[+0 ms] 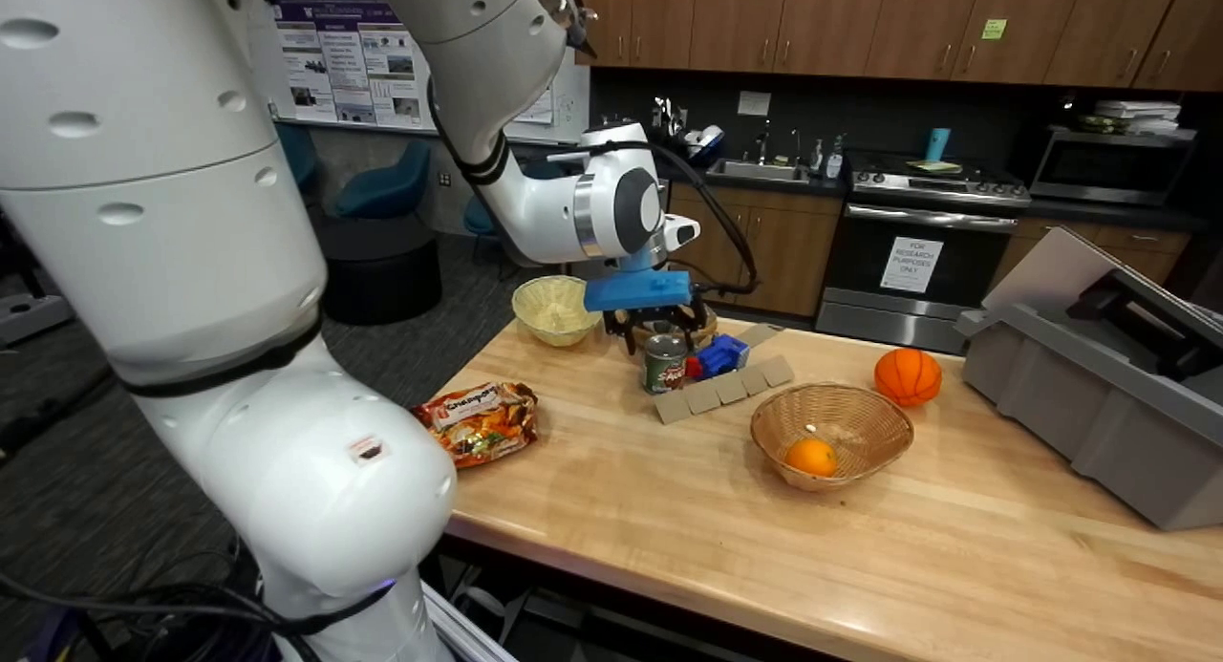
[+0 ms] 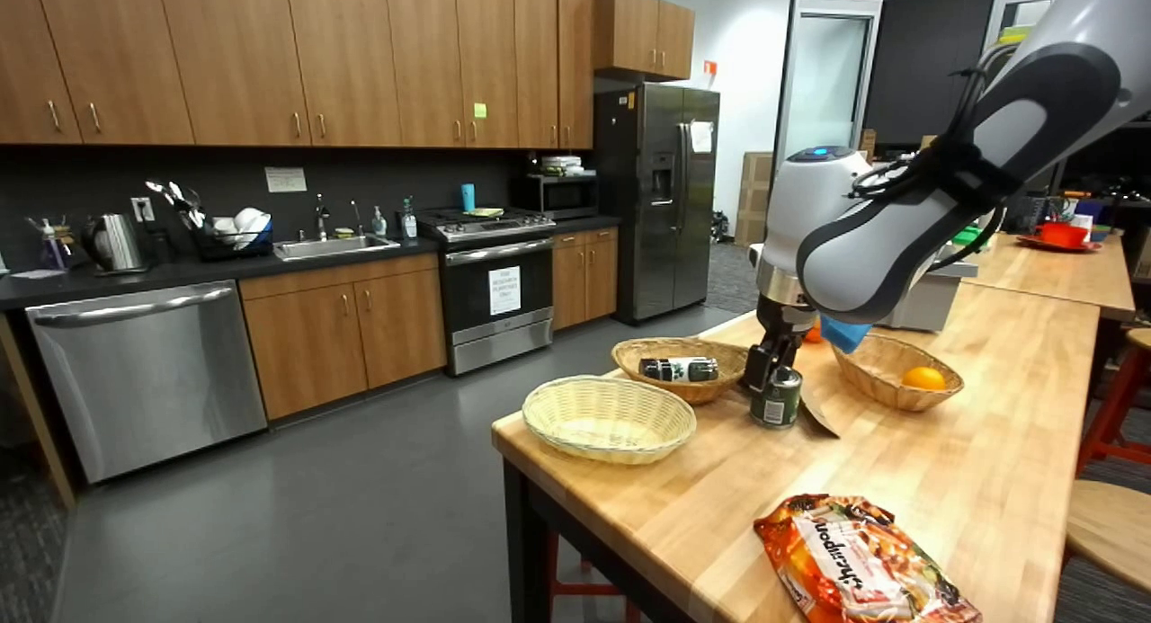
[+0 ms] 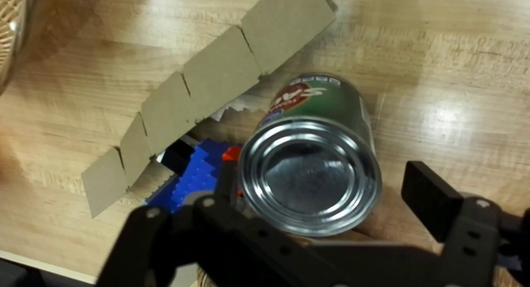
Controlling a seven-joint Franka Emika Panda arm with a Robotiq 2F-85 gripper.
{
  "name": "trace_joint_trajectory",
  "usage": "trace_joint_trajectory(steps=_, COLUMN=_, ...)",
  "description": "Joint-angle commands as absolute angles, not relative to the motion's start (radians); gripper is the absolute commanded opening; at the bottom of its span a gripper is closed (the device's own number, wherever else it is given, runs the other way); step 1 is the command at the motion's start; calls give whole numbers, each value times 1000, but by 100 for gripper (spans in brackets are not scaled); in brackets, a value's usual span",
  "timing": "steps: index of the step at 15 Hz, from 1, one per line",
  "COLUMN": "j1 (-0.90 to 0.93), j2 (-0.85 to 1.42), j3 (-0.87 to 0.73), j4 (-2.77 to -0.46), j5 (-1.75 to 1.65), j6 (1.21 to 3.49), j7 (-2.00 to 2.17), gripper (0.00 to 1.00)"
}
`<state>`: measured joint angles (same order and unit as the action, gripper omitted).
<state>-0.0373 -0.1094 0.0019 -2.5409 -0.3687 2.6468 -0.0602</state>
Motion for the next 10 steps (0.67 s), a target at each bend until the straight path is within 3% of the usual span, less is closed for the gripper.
trace_joint_trajectory(steps=1, j1=-39, j2=-73, j3=-3, j4=-2528, j5=-362, j6=2658, j7=-64, gripper=100)
trace_joint_trajectory(steps=6, j1=-42, j2=-44, j3=-13, j4=-2522, j5=-362, j6=2653, j7=-66, gripper=99)
trace_joint_trajectory(steps=7, j1=-43, j2=-43, j3=-15, j4=-2521, j5=-363, j6=2652, j7=-67, gripper=75)
trace_joint_trajectory(steps=9, j1=-45, j2=-41, j3=-18, j4=-2517, j5=-366, j6=2648, j7=-66, gripper=72)
trace_joint_trajectory(steps=10, j1=-45, j2=-40, j3=-19, j4=-2514, j5=-368, j6=2645, j7=-65, gripper=65)
